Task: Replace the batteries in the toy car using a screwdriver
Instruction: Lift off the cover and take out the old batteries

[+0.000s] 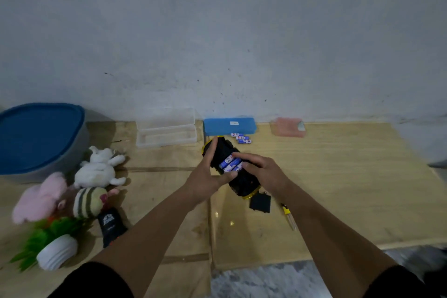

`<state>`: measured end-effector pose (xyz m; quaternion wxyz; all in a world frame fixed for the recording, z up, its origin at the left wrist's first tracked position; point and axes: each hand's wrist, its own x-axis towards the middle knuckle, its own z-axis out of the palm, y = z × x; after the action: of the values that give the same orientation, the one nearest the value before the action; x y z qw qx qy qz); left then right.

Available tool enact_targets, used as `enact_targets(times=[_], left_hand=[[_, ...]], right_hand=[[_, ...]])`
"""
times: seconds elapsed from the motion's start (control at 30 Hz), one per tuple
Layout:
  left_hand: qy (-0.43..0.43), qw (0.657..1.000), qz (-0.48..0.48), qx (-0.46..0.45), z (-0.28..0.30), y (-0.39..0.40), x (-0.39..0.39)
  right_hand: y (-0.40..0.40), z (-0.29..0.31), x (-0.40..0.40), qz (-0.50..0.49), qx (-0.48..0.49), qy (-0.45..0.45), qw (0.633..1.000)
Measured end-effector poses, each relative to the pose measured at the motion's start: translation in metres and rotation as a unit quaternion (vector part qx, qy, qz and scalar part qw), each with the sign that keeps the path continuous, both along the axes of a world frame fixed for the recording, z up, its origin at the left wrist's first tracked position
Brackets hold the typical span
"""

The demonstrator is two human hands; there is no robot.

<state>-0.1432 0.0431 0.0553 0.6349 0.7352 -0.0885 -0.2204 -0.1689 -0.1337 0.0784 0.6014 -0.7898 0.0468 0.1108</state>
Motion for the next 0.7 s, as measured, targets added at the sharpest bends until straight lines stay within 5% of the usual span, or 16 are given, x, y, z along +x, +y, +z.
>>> enact_targets(times=[0.27,0.43,0.7], left_hand=[[-0.054,0.992,-0.101,0.052,0.013,-0.002,0.030],[-0.084,0.990,-0.064,0.093,0.009,-0.024,0.036],[-0.139,0.976,0.061,0.153,-0.003,-0.061,0.052]], right_hand=[[-0.043,0.032,0.028,0.088,-0.036,0.100,0.990],[-0.066,0.030,0.052,0.135,-0.055,0.118,0.982],[-0.073,0.026,0.088,0.147,-0.229,-0.063,0.960]])
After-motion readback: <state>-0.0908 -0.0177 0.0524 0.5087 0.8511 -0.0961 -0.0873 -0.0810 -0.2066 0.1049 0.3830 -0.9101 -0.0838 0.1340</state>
